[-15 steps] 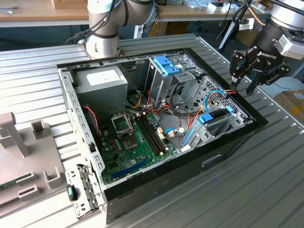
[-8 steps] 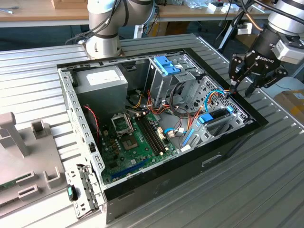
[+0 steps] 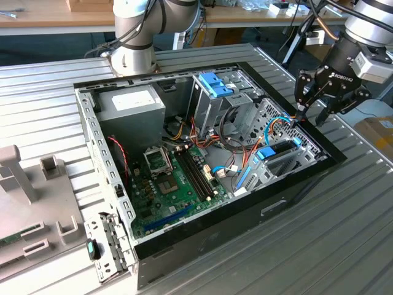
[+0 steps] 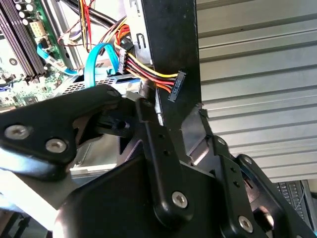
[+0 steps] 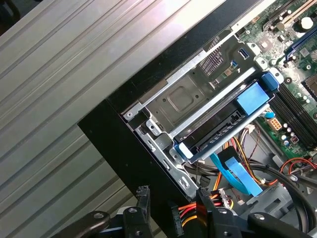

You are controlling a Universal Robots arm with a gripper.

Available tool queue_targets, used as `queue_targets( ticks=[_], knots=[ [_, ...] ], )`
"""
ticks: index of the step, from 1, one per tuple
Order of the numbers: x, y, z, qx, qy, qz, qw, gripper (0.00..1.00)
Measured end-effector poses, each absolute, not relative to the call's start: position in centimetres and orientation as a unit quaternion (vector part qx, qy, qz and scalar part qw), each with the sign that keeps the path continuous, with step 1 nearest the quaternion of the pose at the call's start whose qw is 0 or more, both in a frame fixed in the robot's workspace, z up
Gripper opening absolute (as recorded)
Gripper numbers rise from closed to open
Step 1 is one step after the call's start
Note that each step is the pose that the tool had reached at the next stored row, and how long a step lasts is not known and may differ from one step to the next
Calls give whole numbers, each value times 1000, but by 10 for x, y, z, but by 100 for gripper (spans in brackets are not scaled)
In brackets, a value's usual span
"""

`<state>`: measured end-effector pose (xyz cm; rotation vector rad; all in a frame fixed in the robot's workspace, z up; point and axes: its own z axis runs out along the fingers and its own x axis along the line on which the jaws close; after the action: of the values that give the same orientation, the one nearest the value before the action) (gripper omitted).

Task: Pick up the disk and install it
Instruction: 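Insert the first disk wire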

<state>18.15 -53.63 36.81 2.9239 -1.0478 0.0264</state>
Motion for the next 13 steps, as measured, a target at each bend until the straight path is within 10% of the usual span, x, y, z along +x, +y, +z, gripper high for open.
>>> queue_targets(
  ticks=[7,13],
  knots=[
    [182,-536,368,941,-337,9,18,27],
    [183,-531,368,941,-337,9,18,27]
  ],
)
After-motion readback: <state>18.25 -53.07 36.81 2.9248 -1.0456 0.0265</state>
